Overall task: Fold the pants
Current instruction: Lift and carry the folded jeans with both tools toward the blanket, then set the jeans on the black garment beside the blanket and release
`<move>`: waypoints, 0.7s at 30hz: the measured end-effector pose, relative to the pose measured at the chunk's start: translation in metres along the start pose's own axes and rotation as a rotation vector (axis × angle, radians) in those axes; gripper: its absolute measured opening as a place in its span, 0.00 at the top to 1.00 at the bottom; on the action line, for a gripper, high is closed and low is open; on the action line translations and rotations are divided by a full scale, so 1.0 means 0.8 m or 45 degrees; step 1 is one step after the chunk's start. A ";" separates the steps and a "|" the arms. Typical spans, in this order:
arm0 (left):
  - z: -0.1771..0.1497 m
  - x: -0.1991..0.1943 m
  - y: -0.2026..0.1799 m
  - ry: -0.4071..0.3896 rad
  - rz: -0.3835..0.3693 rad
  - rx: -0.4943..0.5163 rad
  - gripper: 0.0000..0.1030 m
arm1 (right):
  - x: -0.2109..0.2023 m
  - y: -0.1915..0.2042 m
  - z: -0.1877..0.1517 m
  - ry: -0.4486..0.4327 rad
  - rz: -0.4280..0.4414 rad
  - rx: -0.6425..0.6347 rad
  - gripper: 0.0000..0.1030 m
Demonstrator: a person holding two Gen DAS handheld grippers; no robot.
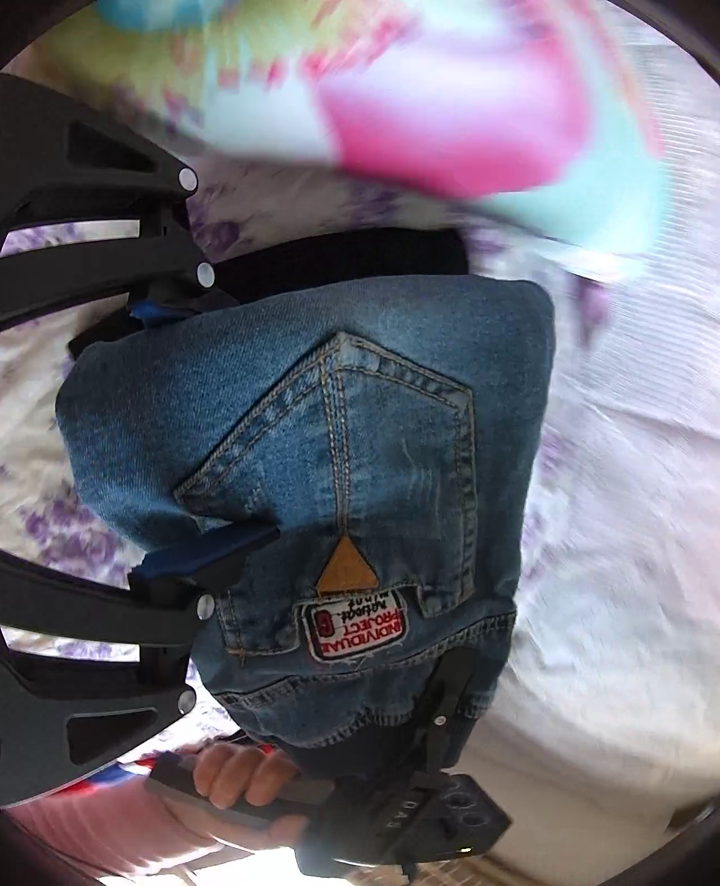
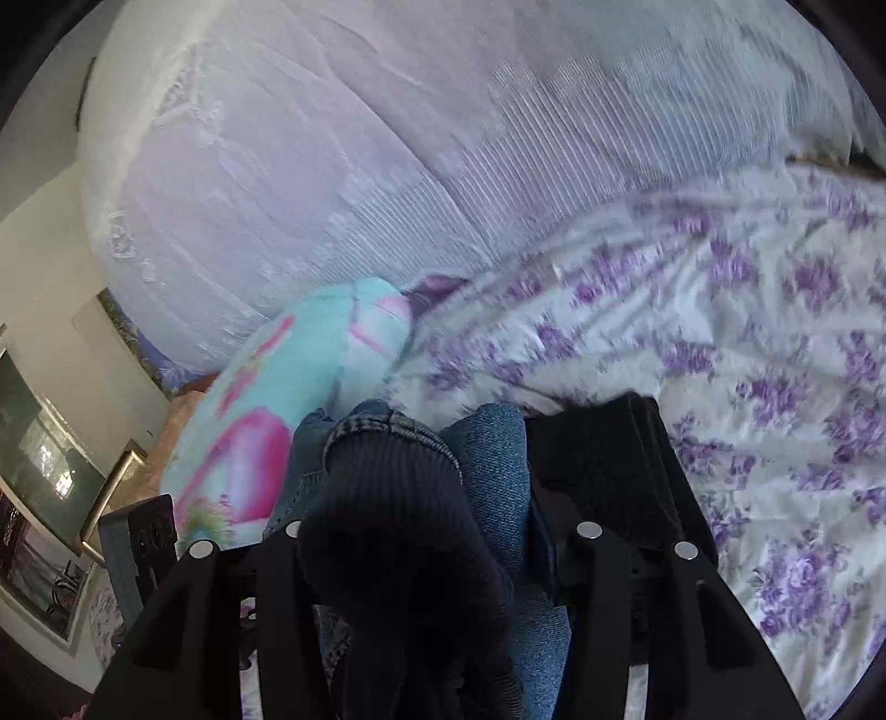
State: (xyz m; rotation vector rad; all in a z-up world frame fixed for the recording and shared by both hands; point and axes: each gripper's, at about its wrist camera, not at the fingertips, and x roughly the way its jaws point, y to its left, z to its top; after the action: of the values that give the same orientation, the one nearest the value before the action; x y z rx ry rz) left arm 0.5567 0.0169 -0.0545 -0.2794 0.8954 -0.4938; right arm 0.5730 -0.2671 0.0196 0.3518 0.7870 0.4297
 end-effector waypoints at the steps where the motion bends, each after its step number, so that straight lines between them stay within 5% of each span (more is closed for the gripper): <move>1: 0.000 0.007 0.007 0.010 -0.002 -0.025 0.36 | 0.011 -0.012 -0.004 0.007 -0.007 0.026 0.50; 6: -0.001 0.006 0.006 -0.041 0.075 -0.009 0.20 | 0.020 -0.035 -0.013 -0.035 -0.104 0.026 0.30; 13: -0.003 -0.045 -0.085 -0.244 0.566 0.435 0.04 | -0.064 0.013 -0.005 -0.179 -0.208 -0.097 0.20; 15: -0.013 -0.070 -0.107 -0.304 0.649 0.520 0.04 | -0.100 0.040 -0.015 -0.218 -0.214 -0.153 0.09; 21: -0.051 -0.152 -0.147 -0.396 0.653 0.512 0.04 | -0.207 0.107 -0.096 -0.372 -0.189 -0.196 0.03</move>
State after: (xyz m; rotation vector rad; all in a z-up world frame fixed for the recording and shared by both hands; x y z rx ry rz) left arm 0.4256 -0.0214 0.0536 0.2362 0.5183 -0.1376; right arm 0.3920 -0.2648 0.1076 0.2041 0.4874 0.2887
